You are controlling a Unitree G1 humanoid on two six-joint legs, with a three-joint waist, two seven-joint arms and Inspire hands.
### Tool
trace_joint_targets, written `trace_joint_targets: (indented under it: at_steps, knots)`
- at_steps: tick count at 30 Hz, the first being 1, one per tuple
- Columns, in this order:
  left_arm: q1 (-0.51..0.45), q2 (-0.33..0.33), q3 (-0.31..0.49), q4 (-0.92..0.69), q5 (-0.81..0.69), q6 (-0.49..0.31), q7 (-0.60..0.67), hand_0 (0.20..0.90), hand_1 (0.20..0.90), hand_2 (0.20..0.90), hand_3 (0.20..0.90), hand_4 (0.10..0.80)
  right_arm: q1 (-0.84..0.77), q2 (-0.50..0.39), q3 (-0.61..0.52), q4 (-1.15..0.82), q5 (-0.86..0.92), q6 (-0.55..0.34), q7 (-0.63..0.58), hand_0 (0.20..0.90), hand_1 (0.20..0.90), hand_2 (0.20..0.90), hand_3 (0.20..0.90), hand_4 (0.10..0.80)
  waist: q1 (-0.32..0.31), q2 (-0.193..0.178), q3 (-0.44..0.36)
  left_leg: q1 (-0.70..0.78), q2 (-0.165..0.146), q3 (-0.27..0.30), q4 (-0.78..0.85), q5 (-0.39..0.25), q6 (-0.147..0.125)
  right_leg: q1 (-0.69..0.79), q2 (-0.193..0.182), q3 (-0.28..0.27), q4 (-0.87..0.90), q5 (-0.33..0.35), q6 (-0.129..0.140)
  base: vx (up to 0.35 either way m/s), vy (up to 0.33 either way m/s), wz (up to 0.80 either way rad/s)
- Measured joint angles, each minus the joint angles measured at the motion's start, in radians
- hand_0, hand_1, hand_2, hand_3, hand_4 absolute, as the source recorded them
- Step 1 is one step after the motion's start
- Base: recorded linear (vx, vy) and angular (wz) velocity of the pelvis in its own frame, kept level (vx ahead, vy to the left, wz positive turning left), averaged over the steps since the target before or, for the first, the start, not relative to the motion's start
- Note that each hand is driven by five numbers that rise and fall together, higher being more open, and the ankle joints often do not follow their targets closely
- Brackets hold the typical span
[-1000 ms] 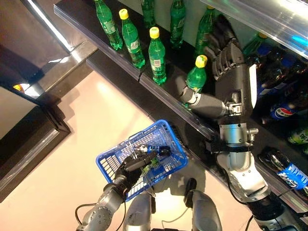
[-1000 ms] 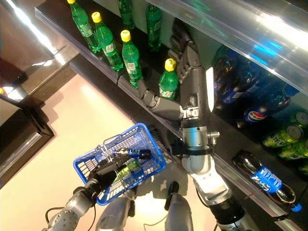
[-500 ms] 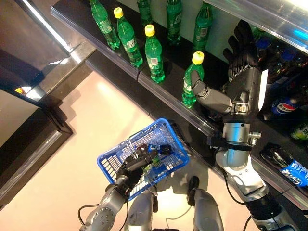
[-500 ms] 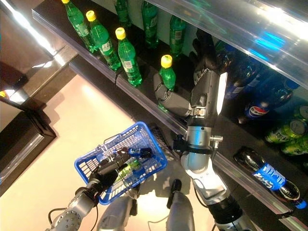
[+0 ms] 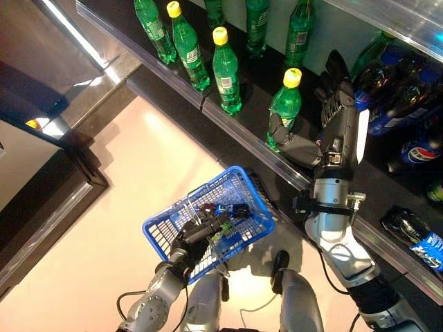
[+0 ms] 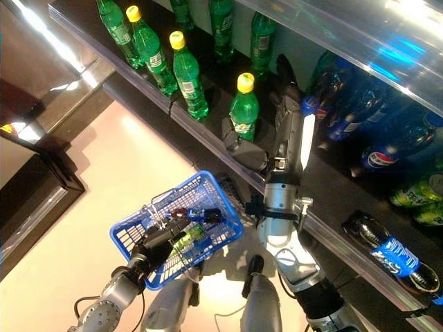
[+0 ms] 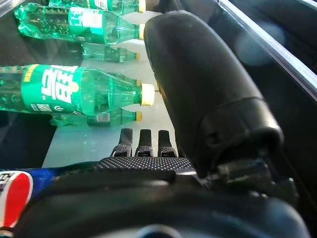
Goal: Pick up the drink and place into the basket.
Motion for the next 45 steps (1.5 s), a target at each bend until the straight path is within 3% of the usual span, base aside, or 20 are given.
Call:
trace_joint_targets:
  at_steps: [8,27,45]
  knots:
    - [-0.022,-0.006,-0.011,0.001,0.000,-0.004,0.001,0.300,0.300,0.300,0.200,0.100,-0.037,0.027,0.006,0.081,-0.015,0.021,-0.040,0.900,0.900,0.900,0.900,0.800,0.025,0.015,0.007,-0.017,-0.004,-0.011,0.008,0.000,0.000,-0.008,0.000,-0.009,-0.001,0.000,0.000,-0.007,-0.001,0.04]
    - [-0.066,-0.007,-0.050,0.004,0.005,-0.029,0.005,0.300,0.300,0.300,0.200,0.100,-0.084,0.115,0.004,0.220,-0.029,0.071,-0.207,0.900,0.900,0.900,0.900,0.800,0.048,0.011,0.026,-0.051,-0.009,-0.019,0.013,0.000,0.000,-0.031,-0.003,-0.025,0.000,-0.002,0.002,-0.002,0.002,0.01]
    - [-0.111,-0.010,-0.083,0.044,0.012,-0.038,0.022,0.300,0.300,0.300,0.200,0.100,-0.264,0.139,-0.014,0.410,0.135,0.082,-0.199,0.900,0.900,0.900,0.900,0.800,0.078,0.009,0.028,-0.066,-0.015,-0.044,0.030,0.000,0.001,-0.030,-0.012,-0.044,0.009,-0.004,0.002,0.017,-0.006,0.03]
